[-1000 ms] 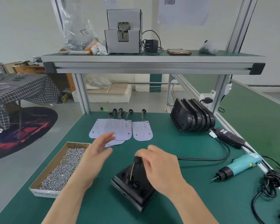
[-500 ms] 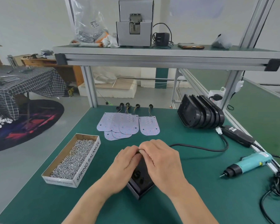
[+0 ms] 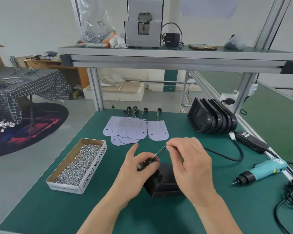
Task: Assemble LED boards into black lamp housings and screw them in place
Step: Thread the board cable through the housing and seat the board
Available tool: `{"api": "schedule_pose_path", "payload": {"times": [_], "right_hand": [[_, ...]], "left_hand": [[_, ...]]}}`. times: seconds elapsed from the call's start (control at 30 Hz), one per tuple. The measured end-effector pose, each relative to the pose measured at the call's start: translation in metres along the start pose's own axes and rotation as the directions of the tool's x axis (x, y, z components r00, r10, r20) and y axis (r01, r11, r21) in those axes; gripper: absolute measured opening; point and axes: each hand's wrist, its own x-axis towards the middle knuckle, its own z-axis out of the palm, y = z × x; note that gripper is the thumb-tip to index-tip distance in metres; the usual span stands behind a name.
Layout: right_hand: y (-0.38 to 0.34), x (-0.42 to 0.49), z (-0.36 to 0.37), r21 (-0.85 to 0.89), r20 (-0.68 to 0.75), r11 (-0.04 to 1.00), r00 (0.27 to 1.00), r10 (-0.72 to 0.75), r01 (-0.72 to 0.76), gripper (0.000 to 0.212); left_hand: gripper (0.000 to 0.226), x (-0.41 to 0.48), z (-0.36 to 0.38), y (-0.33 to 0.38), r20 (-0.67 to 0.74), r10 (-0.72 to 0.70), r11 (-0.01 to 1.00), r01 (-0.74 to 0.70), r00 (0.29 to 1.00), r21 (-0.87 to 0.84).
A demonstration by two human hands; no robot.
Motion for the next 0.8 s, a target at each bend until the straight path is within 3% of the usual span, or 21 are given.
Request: {"api": "schedule_pose_path", "payload": {"times": [0.07,0.13,0.23,0.3,0.4,0.47,0.53,0.6,0.7,0.8], "right_hand": [[0.0,0.007,-0.014,-0.013,0.02,0.995,0.995,0.096,-0.095,0.007],[0.002,0.013,-0.031,-0.153,0.149,0.979,0.976,0.16,-0.137,0.005],[-0.007,0.018,-0.045,-0.478,0.438,0.876,0.881,0.179,0.059,0.026],[-0.017,0.017,-0.039,-0.514,0.539,0.855,0.801,0.26,0.068,0.032],[-0.008,0.021,-0.029,-0.309,0.576,0.924,0.729,0.37,-0.225,0.029],[0.004,0.024,-0.032,-0.104,0.557,0.921,0.745,0.367,-0.375,0.035],[0.013,0.023,-0.037,0.157,0.541,0.82,0.742,0.395,-0.551,0.033],[0.015,0.021,-0.038,0.337,0.561,0.662,0.708,0.429,-0.669,0.028],[0.013,0.021,-0.036,0.469,0.624,0.52,0.684,0.377,-0.714,0.026],[0.009,0.021,-0.033,0.531,0.65,0.446,0.684,0.331,-0.721,0.026]], "left_hand": [[0.016,0.004,0.005,0.008,-0.038,0.01,1.0,-0.01,0.999,-0.013],[0.016,0.008,0.008,0.018,-0.056,0.054,0.998,-0.051,0.997,0.048],[0.018,0.015,0.013,0.031,-0.026,0.183,0.959,-0.173,0.983,0.226],[0.024,0.02,0.018,0.04,0.017,0.287,0.901,-0.276,0.958,0.336],[0.031,0.029,0.012,0.053,0.12,0.358,0.848,-0.376,0.926,0.374],[0.044,0.038,-0.007,0.056,0.193,0.337,0.896,-0.377,0.921,0.236],[0.055,0.044,-0.028,0.055,0.225,0.254,0.967,-0.239,0.941,-0.092],[0.057,0.049,-0.04,0.046,0.257,0.236,0.903,-0.114,0.937,-0.413],[0.075,0.053,-0.037,0.034,0.383,0.243,0.854,-0.009,0.891,-0.52],[0.088,0.055,-0.028,0.032,0.505,0.258,0.829,0.079,0.824,-0.553]]}}
